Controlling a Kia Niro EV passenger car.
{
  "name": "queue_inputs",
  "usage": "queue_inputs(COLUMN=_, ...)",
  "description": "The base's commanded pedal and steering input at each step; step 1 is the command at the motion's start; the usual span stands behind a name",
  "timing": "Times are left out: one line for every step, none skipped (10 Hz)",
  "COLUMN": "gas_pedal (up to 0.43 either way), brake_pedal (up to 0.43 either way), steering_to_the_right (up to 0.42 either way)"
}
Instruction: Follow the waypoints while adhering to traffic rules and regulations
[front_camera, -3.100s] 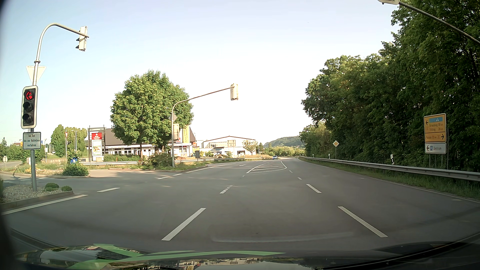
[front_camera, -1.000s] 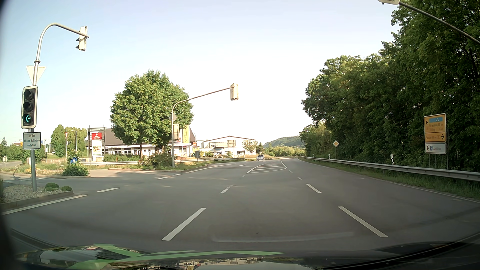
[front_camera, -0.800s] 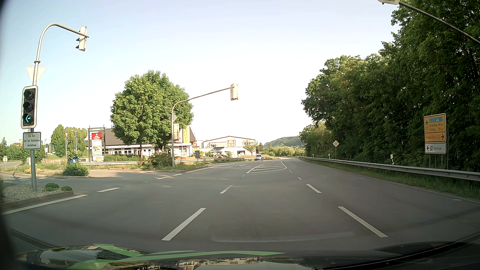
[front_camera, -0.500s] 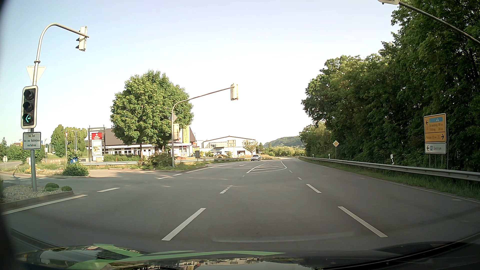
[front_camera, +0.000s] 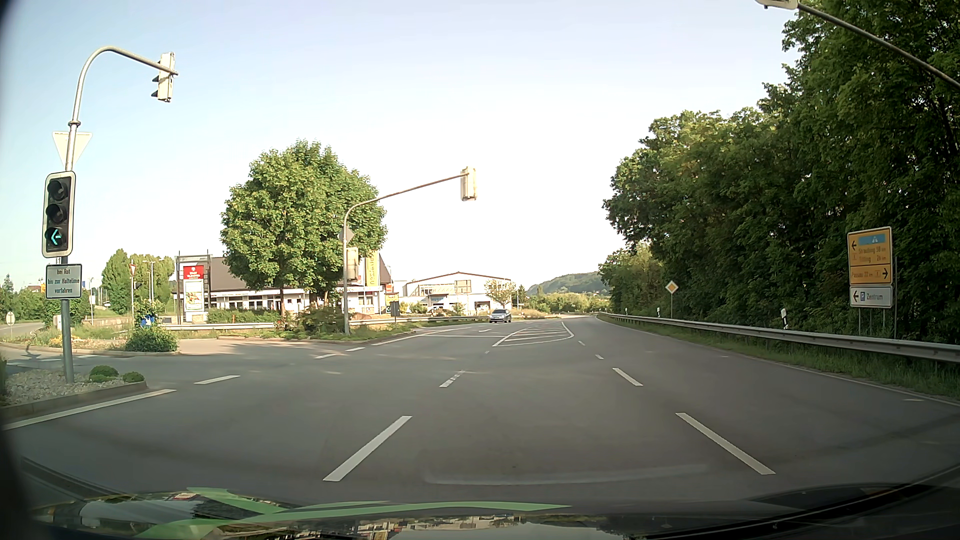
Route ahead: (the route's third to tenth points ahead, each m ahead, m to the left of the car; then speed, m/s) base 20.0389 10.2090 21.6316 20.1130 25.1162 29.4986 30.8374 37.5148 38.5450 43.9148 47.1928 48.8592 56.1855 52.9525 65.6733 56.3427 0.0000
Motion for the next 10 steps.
queue_inputs(gas_pedal=0.0, brake_pedal=0.226, steering_to_the_right=-0.004)
queue_inputs(gas_pedal=0.0, brake_pedal=0.165, steering_to_the_right=-0.004)
queue_inputs(gas_pedal=0.0, brake_pedal=0.14, steering_to_the_right=-0.004)
queue_inputs(gas_pedal=0.0, brake_pedal=0.14, steering_to_the_right=-0.004)
queue_inputs(gas_pedal=0.0, brake_pedal=0.128, steering_to_the_right=-0.004)
queue_inputs(gas_pedal=0.0, brake_pedal=0.116, steering_to_the_right=-0.004)
queue_inputs(gas_pedal=0.0, brake_pedal=0.098, steering_to_the_right=-0.004)
queue_inputs(gas_pedal=0.0, brake_pedal=0.079, steering_to_the_right=-0.004)
queue_inputs(gas_pedal=0.0, brake_pedal=0.079, steering_to_the_right=-0.004)
queue_inputs(gas_pedal=0.0, brake_pedal=0.085, steering_to_the_right=-0.004)
